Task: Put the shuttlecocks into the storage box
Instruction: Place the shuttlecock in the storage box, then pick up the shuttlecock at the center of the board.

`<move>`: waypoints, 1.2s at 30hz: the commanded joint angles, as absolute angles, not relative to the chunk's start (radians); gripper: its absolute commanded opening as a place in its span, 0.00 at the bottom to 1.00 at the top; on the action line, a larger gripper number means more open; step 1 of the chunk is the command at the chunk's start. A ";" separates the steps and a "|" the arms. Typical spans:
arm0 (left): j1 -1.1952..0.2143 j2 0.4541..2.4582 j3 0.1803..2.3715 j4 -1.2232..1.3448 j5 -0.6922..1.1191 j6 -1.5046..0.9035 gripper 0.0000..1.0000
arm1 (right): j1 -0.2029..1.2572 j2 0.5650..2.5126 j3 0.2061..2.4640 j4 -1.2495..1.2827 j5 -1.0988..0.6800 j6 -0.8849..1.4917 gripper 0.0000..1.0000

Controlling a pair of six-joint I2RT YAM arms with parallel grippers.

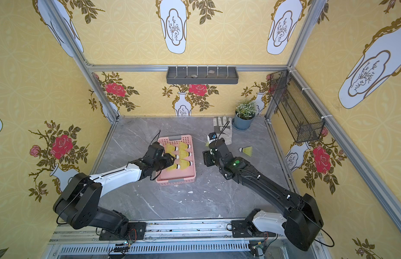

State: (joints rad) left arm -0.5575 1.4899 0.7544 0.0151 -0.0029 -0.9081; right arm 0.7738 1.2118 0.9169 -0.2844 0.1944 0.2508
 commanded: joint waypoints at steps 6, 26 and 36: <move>-0.558 1.471 0.770 -0.034 -0.037 -0.871 0.54 | 0.746 1.192 0.895 -0.251 0.197 0.285 0.64; -0.523 1.187 0.867 -0.323 -0.131 -0.587 0.72 | 0.432 1.211 0.854 -0.235 -0.148 0.266 0.64; -0.351 1.043 0.966 -0.573 0.064 -0.358 0.72 | 0.321 1.358 0.935 -0.322 -0.258 0.086 0.63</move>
